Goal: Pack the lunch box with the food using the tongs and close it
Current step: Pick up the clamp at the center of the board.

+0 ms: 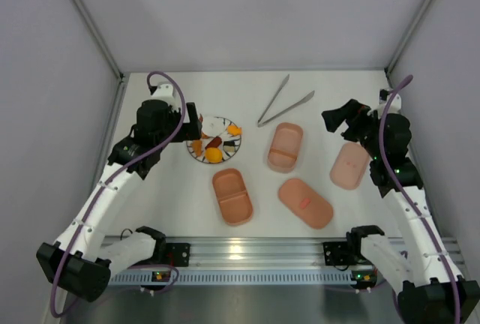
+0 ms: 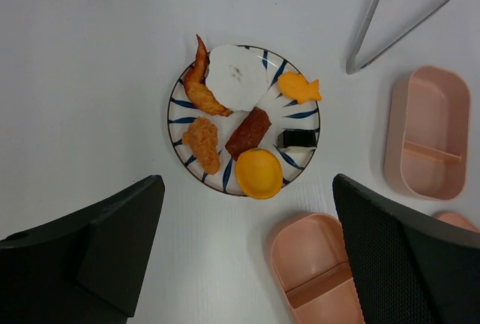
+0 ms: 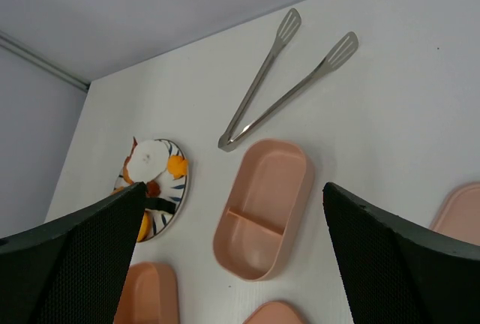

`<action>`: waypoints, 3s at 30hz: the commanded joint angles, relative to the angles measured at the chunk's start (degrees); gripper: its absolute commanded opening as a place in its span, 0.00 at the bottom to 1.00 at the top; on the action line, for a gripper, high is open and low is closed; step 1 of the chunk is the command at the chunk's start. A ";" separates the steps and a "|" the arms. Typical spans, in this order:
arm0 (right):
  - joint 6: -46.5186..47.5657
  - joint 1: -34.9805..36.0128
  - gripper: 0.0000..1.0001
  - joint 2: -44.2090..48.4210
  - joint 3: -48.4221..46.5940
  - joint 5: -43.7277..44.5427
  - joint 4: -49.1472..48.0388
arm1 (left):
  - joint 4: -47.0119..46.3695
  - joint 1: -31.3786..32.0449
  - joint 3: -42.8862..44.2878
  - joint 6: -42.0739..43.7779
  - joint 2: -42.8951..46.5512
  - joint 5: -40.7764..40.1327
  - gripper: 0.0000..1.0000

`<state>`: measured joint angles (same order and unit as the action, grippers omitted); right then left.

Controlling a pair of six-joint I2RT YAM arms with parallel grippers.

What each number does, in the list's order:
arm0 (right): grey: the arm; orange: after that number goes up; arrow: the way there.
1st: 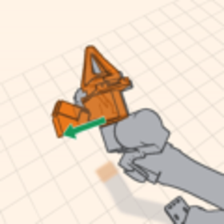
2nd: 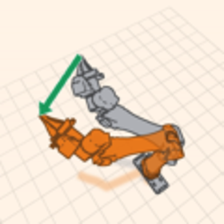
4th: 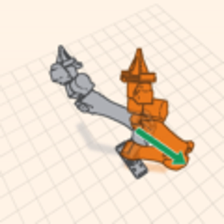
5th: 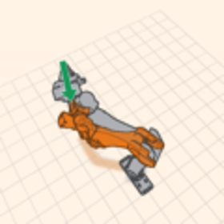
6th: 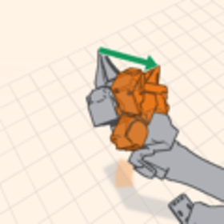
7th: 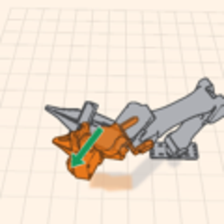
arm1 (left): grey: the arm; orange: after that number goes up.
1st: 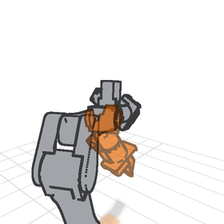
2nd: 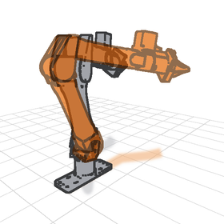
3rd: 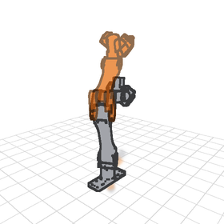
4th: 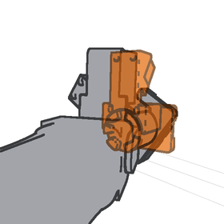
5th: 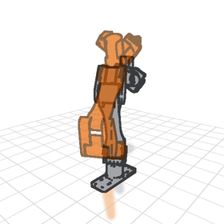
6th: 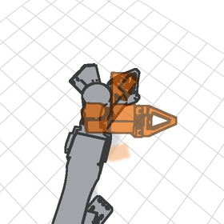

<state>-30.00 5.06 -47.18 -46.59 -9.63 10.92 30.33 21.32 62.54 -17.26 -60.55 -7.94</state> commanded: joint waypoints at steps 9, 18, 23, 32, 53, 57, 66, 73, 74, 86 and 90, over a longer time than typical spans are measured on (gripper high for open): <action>1.43 -1.02 0.99 0.95 -1.40 -1.10 1.65 | -4.93 0.30 8.72 -1.46 -10.44 14.00 0.99; 0.56 -0.93 0.99 3.84 -2.45 -1.27 7.36 | -4.93 5.92 35.25 1.61 -38.38 14.79 0.99; 0.82 -0.93 1.00 7.54 -1.84 -0.48 10.26 | -5.27 6.01 45.72 3.89 -54.56 18.92 0.99; 1.52 -1.02 0.99 10.26 -1.58 0.22 13.95 | -6.33 6.28 60.67 9.26 -70.39 22.61 0.99; 2.31 -0.93 1.00 13.08 1.50 2.51 15.98 | -6.07 12.34 67.53 19.54 -83.94 16.92 0.99; 2.66 -0.93 1.00 13.16 1.59 2.60 16.15 | -5.10 12.34 69.38 20.15 -85.61 14.81 0.99; 2.75 -0.93 1.00 13.08 2.55 2.60 15.80 | -5.80 12.69 69.47 20.60 -87.80 14.10 0.99; 3.02 -0.93 0.99 13.16 2.82 2.86 15.98 | -8.09 13.48 69.38 20.68 -88.42 14.54 0.99; 3.10 -0.93 0.99 13.34 2.82 2.86 16.15 | -8.53 13.57 69.47 20.51 -88.51 14.62 0.99; 4.86 -0.93 0.99 13.52 2.91 4.97 16.86 | -13.62 15.24 69.73 17.96 -90.70 13.13 0.99; 5.21 -0.93 1.00 13.34 2.99 5.06 16.94 | -13.72 15.24 70.52 17.43 -91.23 12.78 0.99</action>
<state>-25.98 5.06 -34.24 -43.79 -5.52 27.14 19.05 36.34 130.69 1.43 -149.82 4.89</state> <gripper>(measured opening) 0.993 0.991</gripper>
